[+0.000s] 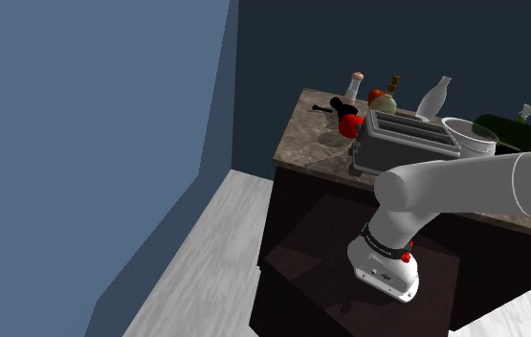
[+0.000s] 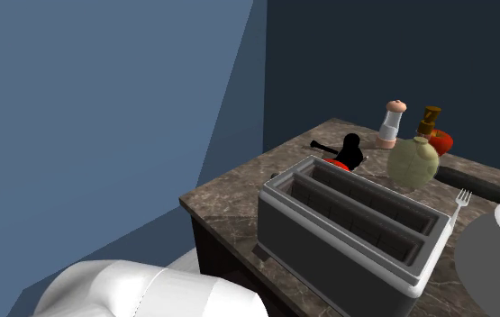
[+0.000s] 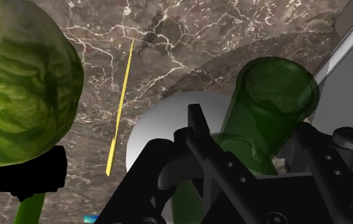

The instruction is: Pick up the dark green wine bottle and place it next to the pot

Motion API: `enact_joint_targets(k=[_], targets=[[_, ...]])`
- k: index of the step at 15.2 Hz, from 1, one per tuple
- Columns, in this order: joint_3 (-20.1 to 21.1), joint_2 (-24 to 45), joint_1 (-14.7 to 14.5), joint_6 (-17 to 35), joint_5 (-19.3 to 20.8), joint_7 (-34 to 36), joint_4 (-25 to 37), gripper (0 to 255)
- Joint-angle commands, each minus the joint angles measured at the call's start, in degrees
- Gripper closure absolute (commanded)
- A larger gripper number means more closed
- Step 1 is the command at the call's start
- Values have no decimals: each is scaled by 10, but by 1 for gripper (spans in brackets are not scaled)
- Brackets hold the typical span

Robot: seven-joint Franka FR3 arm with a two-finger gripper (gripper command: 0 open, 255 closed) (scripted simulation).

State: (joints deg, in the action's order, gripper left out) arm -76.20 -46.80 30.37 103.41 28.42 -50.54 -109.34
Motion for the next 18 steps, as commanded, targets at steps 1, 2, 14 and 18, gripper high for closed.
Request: enact_joint_targets(k=[1,2,14,18], targets=[[-8,-4,1,13,6,-1,-12,255],[-11,-5,1,19,9,-1,-18,255],[-64,-21,-5,92,44,-1,-79,255],[-85,-26,-10,116,57,-1,-96,255]])
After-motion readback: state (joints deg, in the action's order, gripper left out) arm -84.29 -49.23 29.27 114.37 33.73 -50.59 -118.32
